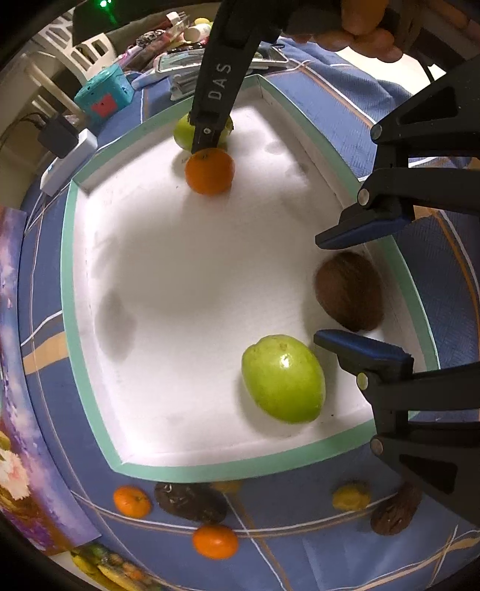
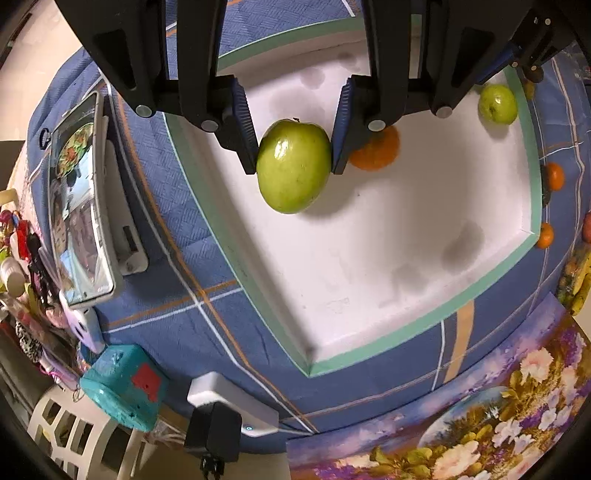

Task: Organize fruits
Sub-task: 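Carry the pear with the right tool while the left tool carries the date over the tray, then open the right tool to drop the pear while the left tool releases the date in the tray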

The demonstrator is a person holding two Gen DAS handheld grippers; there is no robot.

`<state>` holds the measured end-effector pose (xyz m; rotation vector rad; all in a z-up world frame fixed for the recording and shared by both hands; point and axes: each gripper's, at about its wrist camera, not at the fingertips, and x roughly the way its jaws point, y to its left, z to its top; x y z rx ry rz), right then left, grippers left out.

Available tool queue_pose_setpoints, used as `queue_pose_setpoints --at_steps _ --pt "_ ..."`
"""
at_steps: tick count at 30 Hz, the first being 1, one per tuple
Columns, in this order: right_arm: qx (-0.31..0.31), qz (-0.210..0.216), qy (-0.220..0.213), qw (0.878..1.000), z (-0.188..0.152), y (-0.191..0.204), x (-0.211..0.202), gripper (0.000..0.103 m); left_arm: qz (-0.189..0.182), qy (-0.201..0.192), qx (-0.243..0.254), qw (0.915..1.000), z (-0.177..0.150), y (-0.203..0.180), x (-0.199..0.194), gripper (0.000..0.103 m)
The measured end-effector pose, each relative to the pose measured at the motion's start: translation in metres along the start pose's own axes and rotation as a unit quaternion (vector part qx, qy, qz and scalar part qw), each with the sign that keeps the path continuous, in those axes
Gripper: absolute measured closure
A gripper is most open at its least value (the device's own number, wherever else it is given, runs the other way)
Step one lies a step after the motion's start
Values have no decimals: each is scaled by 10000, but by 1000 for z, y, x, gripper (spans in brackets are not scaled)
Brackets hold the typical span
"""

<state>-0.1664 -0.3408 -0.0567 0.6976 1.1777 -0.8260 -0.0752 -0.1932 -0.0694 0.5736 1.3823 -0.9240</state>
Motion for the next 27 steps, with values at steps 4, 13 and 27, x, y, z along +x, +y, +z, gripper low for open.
queue_pose_setpoints --at_steps 4,13,27 --pt "-14 -23 59 10000 0 0 4 62 16 -7 20 10000 -1 -2 1 54" --pt "-21 -30 53 10000 1 -1 5 62 -180 47 -95 9998 2 3 1 54" --pt "-44 -95 -165 9998 7 0 -9 57 -347 -360 -85 9987 6 12 -39 53"
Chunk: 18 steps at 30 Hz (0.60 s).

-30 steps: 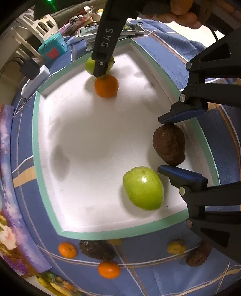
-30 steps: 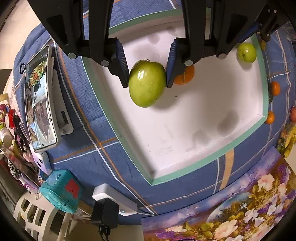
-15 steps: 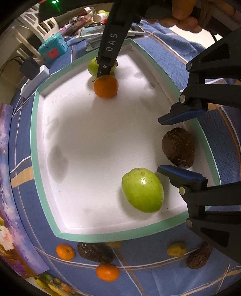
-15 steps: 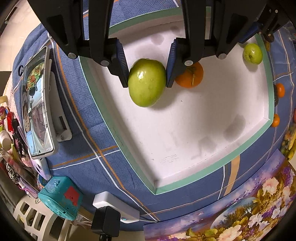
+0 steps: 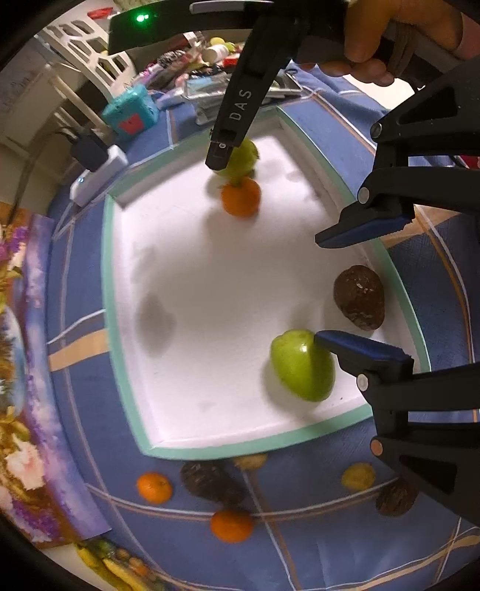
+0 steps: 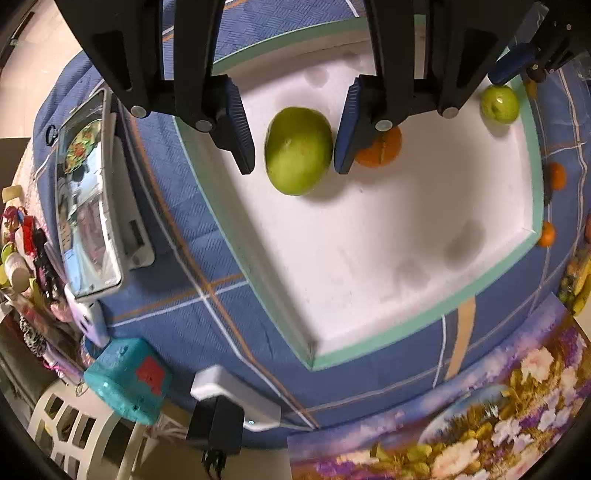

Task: Organize fruits
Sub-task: 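Open the right tool to drop the pear while the left tool releases the date in the tray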

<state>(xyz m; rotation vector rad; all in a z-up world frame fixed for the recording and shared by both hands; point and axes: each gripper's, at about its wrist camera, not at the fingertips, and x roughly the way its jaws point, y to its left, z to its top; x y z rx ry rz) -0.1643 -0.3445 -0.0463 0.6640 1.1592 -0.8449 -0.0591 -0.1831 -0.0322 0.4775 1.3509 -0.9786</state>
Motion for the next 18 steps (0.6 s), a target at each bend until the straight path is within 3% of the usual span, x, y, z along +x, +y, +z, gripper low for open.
queue_pose_setpoints --at_steps 6,18 --pt "8 94 -452 9989 4 1 -31 57 -87 -310 -177 9993 6 9 -25 53" --pt "-134 333 -912 9952 5 13 -70 57 -171 -717 -759 9944 15 46 -51 53"
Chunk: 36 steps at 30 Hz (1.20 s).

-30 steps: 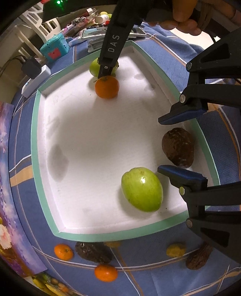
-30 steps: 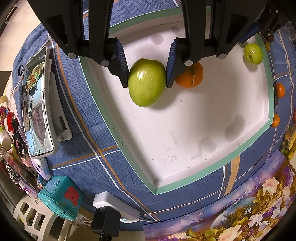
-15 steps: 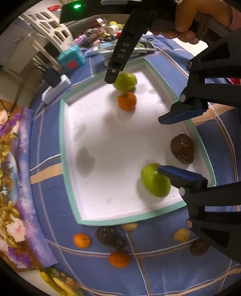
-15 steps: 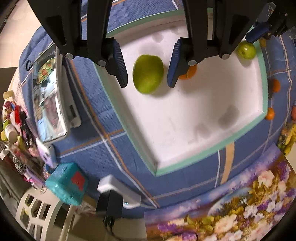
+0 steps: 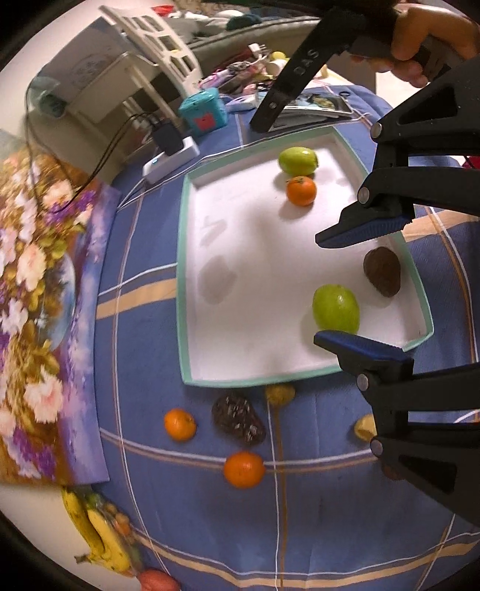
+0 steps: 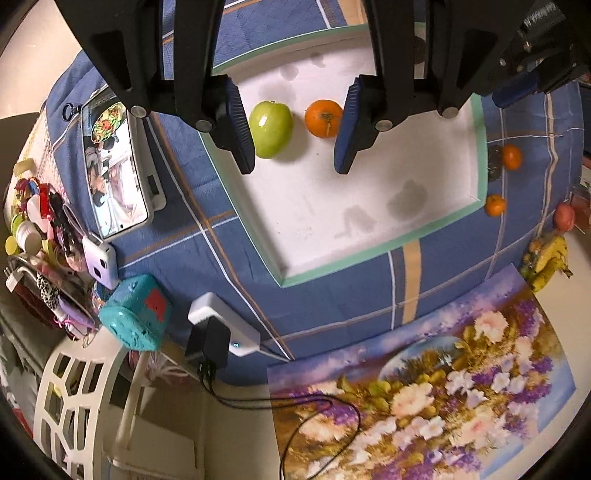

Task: Organize fruits
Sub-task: 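Open the right tool to drop the pear while the left tool releases the date in the tray, then move both tools off the tray toward the fruits on the tablecloth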

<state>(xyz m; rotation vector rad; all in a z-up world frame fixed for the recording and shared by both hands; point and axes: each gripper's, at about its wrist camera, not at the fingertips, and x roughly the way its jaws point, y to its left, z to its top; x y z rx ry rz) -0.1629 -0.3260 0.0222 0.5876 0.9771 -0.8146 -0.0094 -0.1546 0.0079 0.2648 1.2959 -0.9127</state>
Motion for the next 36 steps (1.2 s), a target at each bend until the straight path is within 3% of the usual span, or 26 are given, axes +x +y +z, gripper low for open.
queue_pose_setpoints --at_steps 7,10,11,13,17,19,31,34,36 --pt "-156 64 -106 9998 -1 11 -10 57 70 -126 -253 9996 4 18 -8 51" --pt "-209 79 -80 9997 -2 15 -8 57 239 -153 -365 9989 5 25 -7 28" --pt "-228 83 -72 9997 -2 16 -8 56 288 -152 -371 9988 5 27 -7 26" --pt "-275 82 -46 9996 -3 19 -6 44 394 -153 -404 9983 6 30 -6 21" --pt "-372 115 -14 9992 -5 26 -3 41 582 -214 -504 9968 6 39 -6 10" --pt "-436 106 -20 9990 -7 30 -2 27 672 -253 -590 9957 6 44 -6 1" --pt "-928 72 -8 9957 -17 62 0 20 1025 -659 -873 9887 7 79 -30 0" --pt "-1058 100 -30 9943 -20 73 0 7 1108 -764 -983 9860 6 92 -40 0" --pt "-1124 124 -71 9936 -23 80 -1 7 1206 -870 -1040 9834 4 102 -48 0"
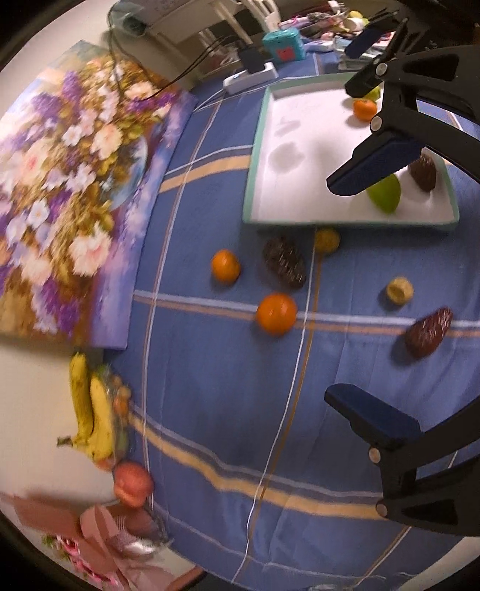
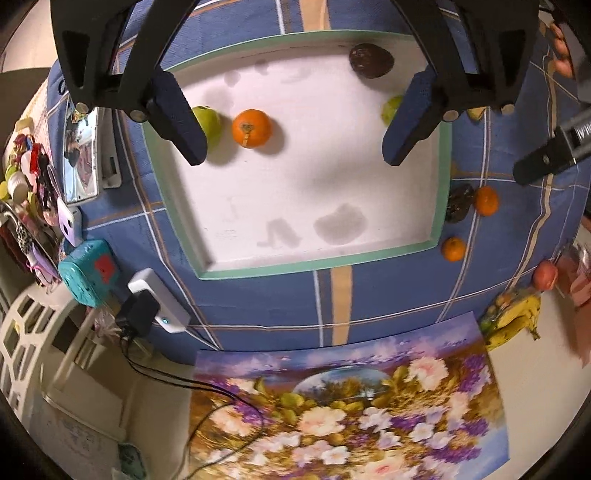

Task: Organize fruits
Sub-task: 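Move both tools off the tray toward the fruits on the tablecloth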

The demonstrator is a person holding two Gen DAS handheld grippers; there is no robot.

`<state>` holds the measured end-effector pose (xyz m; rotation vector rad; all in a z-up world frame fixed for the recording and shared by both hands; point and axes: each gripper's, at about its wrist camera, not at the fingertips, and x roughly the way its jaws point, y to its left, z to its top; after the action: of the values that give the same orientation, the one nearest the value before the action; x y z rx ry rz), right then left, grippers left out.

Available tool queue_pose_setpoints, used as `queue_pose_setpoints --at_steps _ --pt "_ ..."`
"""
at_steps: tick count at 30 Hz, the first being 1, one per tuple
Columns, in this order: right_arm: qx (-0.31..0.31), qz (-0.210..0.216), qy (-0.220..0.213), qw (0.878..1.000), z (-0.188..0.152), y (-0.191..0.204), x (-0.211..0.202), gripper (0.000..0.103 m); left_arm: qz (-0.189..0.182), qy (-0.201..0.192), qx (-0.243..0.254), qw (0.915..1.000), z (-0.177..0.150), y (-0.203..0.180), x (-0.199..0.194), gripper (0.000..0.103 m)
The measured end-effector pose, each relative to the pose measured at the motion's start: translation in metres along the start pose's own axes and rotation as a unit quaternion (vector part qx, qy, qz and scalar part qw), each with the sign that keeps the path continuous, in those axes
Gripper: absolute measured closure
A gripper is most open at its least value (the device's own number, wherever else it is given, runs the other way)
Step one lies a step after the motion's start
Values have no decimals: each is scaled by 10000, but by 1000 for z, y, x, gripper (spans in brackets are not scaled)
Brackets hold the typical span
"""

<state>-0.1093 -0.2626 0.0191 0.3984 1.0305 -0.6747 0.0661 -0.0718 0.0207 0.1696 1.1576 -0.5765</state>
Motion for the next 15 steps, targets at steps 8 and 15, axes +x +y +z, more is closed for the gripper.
queue_pose_setpoints --at_steps 8,15 --pt "-165 277 -194 9993 -3 32 -6 7 441 -421 -59 9981 5 37 -21 0" --pt "-254 508 -256 9981 -4 56 -9 7 326 -664 -377 9966 5 64 -37 0"
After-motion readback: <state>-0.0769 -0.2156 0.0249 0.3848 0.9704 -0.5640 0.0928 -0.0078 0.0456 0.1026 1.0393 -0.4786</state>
